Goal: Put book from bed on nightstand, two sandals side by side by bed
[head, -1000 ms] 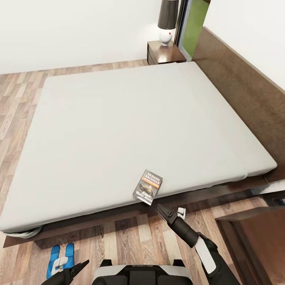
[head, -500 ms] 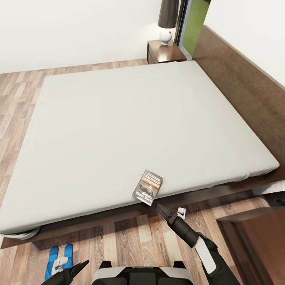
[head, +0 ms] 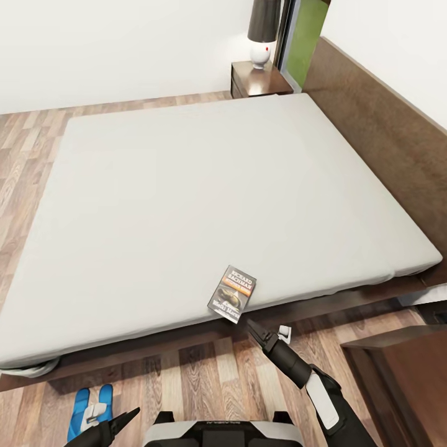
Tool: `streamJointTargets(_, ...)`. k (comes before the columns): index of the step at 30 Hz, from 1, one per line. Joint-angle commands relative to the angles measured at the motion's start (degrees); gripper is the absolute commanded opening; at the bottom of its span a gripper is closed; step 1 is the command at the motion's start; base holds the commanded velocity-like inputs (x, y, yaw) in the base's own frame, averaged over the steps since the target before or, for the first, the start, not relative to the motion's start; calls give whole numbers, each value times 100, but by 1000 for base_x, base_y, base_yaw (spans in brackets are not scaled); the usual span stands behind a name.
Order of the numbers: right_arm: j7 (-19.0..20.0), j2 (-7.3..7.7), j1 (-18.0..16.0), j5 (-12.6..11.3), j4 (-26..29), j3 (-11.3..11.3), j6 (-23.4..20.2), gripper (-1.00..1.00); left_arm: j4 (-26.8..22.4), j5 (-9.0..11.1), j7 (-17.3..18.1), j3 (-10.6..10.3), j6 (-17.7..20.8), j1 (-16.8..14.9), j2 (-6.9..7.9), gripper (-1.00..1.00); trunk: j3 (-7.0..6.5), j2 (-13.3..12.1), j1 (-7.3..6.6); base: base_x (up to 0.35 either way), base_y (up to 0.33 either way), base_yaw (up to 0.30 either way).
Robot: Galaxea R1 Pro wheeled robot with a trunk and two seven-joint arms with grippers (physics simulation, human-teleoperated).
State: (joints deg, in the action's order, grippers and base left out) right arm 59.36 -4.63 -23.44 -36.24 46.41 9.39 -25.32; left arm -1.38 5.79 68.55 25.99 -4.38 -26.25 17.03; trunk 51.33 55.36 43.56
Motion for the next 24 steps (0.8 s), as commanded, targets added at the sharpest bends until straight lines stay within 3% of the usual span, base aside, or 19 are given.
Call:
streamJointTargets(1, 14, -4, -2, -15, 1, 18, -50, 100, 11, 54, 9, -51, -45, -3, 2, 100, 22, 44, 23, 0, 0, 0)
streamJointTargets(24, 14, -4, -2, -15, 0, 19, -52, 100, 9, 54, 9, -51, -45, -3, 2, 100, 434, 967, 528, 0, 0, 0)
